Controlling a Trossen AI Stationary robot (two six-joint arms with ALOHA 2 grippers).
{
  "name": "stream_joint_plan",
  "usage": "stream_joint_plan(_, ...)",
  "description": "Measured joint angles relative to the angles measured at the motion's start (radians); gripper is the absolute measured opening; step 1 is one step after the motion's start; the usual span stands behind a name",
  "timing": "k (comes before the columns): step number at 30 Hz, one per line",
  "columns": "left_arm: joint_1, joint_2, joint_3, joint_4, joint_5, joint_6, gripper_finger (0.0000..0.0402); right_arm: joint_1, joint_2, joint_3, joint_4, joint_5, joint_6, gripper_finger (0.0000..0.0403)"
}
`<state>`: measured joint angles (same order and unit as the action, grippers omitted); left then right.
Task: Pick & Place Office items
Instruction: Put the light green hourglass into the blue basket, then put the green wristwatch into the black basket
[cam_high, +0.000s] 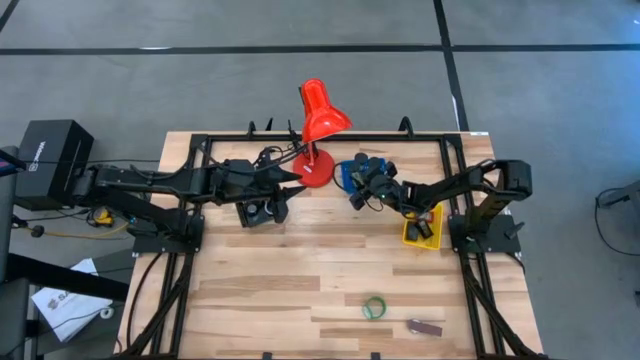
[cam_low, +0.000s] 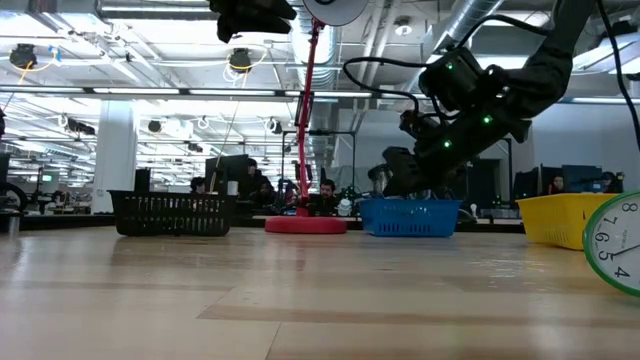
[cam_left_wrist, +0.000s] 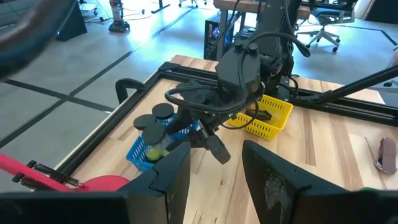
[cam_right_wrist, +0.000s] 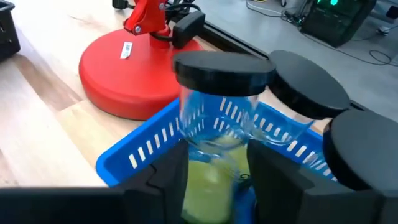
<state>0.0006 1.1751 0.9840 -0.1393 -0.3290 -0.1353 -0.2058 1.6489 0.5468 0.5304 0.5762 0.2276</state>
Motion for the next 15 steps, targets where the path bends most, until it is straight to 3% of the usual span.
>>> stream_joint_plan(9, 0.000, 0.000, 0.000, 0.000, 0.000, 0.000, 0.0140, 0.002, 0.000, 0.000, 0.001, 0.000, 0.000, 0.0218)
stream_joint_plan(15, 0.000, 0.000, 0.000, -0.001, 0.000, 0.000, 0.0140, 0.002, 0.000, 0.000, 0.001, 0.000, -0.002, 0.0227)
